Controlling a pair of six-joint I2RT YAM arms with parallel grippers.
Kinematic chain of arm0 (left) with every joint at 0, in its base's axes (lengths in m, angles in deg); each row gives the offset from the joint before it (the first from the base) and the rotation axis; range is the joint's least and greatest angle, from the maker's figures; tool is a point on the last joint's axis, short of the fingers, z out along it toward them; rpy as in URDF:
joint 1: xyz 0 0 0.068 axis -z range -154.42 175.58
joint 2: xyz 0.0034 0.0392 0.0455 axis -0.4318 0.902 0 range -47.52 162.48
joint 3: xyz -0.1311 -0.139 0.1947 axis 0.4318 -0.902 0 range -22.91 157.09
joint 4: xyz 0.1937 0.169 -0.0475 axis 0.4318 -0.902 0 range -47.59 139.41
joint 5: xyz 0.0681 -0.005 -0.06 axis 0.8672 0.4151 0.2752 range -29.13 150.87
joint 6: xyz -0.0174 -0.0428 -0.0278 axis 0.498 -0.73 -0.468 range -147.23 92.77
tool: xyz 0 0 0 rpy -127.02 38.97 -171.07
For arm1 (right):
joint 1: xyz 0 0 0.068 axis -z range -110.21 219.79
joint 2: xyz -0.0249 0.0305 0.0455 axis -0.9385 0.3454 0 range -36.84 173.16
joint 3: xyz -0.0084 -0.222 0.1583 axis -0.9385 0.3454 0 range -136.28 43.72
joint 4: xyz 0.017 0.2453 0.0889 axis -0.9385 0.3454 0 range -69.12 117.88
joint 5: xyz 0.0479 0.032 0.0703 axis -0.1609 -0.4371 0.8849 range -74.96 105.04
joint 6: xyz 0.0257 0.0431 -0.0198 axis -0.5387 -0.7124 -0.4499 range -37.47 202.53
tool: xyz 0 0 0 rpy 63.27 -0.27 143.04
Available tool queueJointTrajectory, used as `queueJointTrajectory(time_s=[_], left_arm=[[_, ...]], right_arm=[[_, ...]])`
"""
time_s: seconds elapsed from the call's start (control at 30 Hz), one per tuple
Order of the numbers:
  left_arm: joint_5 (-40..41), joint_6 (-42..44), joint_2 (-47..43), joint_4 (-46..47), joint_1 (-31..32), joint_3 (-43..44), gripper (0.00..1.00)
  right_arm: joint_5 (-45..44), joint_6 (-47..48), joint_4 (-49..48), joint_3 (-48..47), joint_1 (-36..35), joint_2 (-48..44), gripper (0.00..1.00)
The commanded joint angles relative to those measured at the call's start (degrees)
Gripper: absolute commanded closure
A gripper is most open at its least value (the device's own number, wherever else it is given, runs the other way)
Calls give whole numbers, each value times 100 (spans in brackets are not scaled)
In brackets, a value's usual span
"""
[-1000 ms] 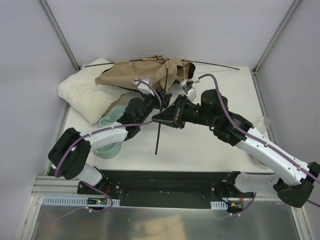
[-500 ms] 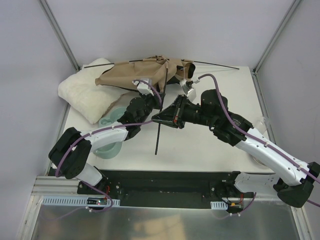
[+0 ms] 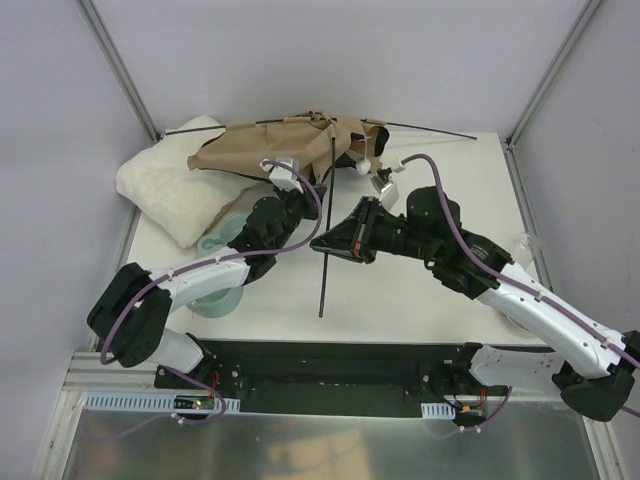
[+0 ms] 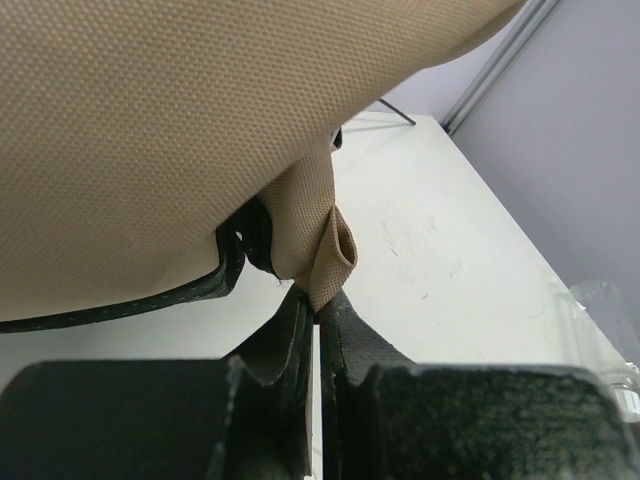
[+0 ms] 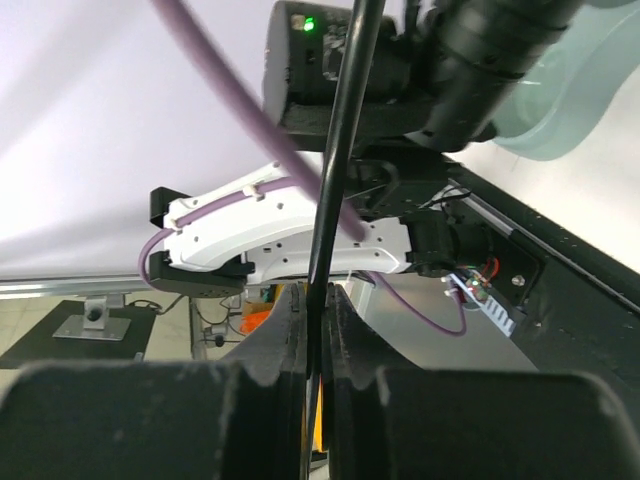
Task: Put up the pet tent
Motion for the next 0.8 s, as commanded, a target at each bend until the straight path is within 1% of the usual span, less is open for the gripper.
queueJointTrajectory(time_s=[0.0, 0.13, 0.2, 0.37, 0.47, 0.57, 0.77], left_arm=[[-310, 127, -585, -9, 38, -187, 100], [-591, 109, -875, -325, 38, -301, 100], [-740, 92, -1024, -510, 30, -346, 100], [-1066, -75, -1367, -1002, 30, -381, 100], [-1119, -251, -1543, -1318, 30, -381, 100], [-1154, -453, -1684, -1827, 21, -276, 100], [-1339, -831, -1912, -3014, 21, 14, 100]], right_arm=[[-549, 637, 115, 87, 39, -290, 100], [-936, 743, 133, 166, 91, -405, 100], [-1190, 778, -15, 236, 92, -422, 100], [-1866, 830, -841, 553, 92, -458, 100], [-2193, 962, -1403, 719, 92, -405, 100], [-2474, 1120, -1799, 808, 92, -317, 100], [-2949, 1341, -2248, 895, 144, -89, 100]])
